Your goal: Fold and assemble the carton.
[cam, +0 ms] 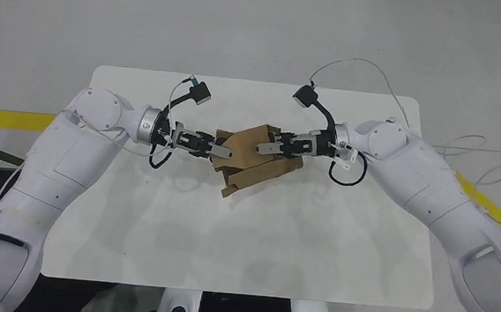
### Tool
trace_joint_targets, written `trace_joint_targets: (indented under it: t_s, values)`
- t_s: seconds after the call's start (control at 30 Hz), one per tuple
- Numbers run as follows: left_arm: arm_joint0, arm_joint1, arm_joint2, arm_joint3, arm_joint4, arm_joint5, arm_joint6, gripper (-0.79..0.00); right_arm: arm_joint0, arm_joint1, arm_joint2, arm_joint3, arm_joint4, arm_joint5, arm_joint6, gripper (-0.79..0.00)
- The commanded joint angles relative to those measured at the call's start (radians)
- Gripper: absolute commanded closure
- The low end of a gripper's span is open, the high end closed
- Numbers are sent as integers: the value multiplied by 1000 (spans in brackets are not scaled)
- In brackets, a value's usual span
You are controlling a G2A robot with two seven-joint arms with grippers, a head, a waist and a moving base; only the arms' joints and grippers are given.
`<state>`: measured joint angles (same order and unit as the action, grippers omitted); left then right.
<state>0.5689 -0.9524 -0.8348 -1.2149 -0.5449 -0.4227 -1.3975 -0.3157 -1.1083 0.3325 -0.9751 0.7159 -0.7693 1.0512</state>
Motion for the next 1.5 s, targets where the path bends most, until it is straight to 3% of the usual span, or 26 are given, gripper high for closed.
trace_joint_targets:
  t_s: [0.0, 0.47, 0.83, 1.0, 1.03, 1.1, 1.17, 1.47]
  values:
    - [-1, 1, 3, 2, 0, 0, 0, 0, 13, 5, -6, 3, -16, 6, 6, -305]
    - [-13, 1, 27, 17, -5, 0, 0, 0, 47, 16, -53, -21, 29, 35, 35, -188]
    - [-21, 2, 40, 20, -6, 0, 0, 0, 55, 3, -80, -20, 49, 32, 33, -148]
    - [-23, 2, 45, 20, -10, 0, 0, 0, 59, -2, -90, -13, 52, 35, 35, 0]
    - [-24, 3, 46, 20, -11, 0, 0, -28, 60, -3, -91, -11, 52, 35, 35, 0]
    - [-25, 3, 47, 20, -10, -2, 2, -222, 62, -5, -94, -6, 52, 35, 35, 0]
    - [-25, 3, 48, 22, -9, -4, 4, -785, 64, -6, -97, 0, 52, 33, 33, 0]
    - [-15, 6, 30, 6, -75, -4, 4, -785, 59, -11, -94, 38, 56, -11, -11, 0]
